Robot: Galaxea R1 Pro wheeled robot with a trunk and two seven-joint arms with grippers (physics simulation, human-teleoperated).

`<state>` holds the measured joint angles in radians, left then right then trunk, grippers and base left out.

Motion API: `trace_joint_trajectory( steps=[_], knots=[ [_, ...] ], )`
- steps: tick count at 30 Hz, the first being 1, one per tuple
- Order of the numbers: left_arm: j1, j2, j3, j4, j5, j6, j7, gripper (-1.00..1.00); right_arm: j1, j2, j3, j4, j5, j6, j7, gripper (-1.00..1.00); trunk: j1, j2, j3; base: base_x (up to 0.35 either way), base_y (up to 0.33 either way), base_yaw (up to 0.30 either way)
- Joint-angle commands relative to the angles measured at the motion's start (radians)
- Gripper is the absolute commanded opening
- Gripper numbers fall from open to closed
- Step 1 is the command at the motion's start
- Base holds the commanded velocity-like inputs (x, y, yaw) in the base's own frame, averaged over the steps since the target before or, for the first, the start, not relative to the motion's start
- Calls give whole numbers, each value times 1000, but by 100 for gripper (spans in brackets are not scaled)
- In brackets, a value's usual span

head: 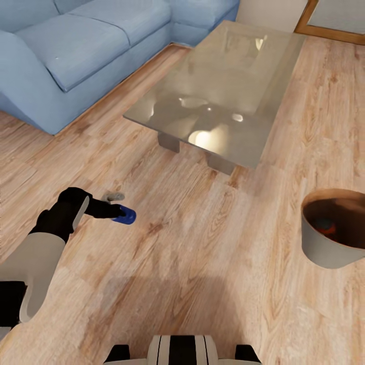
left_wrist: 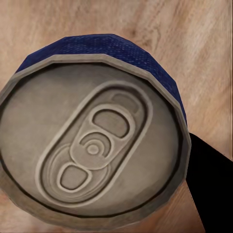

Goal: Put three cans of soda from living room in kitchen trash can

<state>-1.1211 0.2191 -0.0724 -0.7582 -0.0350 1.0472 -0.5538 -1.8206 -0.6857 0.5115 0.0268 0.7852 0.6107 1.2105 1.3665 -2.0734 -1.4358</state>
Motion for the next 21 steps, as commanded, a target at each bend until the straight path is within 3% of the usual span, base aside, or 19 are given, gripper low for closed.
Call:
trace_joint_trajectory(
  steps=[1, 4, 5, 9, 11, 14, 19, 21],
  knots=[
    [-3, -4, -2, 4, -3, 0, 0, -100, 2, -1, -7, 2, -8, 7, -40, -100, -4, 7, 3, 0, 0, 0],
    [-6, -8, -3, 8, -3, 0, 0, -100, 28, -2, -61, 3, -32, 4, -172, -100, -16, 28, 13, 0, 0, 0],
    [-7, -9, -4, 9, -3, 0, 1, -100, 51, -1, -95, 2, -53, 3, -230, -100, -19, 35, 16, 0, 0, 0],
    [-8, -10, -4, 11, -3, 0, 1, -100, 101, 5, -153, -19, -83, 4, -340, -100, -35, 63, 28, 0, 0, 0],
    [-8, -10, -4, 11, -3, 0, 1, -100, 119, 11, -163, -42, -90, 10, -364, -100, -42, 77, 35, 0, 0, 0],
    [-8, -10, -4, 12, -3, 0, 3, -100, 156, 42, -172, -86, -94, 36, -383, -100, -54, 98, 44, 0, 0, 0],
    [-8, -17, -3, 10, -3, 0, 5, -100, 264, 99, -179, -279, -105, 186, -388, -100, -73, 133, 60, 0, 0, 0],
    [-8, -24, -4, 10, -3, 0, 6, -100, 294, 109, -180, -335, -119, 236, -384, -100, -81, 147, 66, 0, 0, 0]
  ],
)
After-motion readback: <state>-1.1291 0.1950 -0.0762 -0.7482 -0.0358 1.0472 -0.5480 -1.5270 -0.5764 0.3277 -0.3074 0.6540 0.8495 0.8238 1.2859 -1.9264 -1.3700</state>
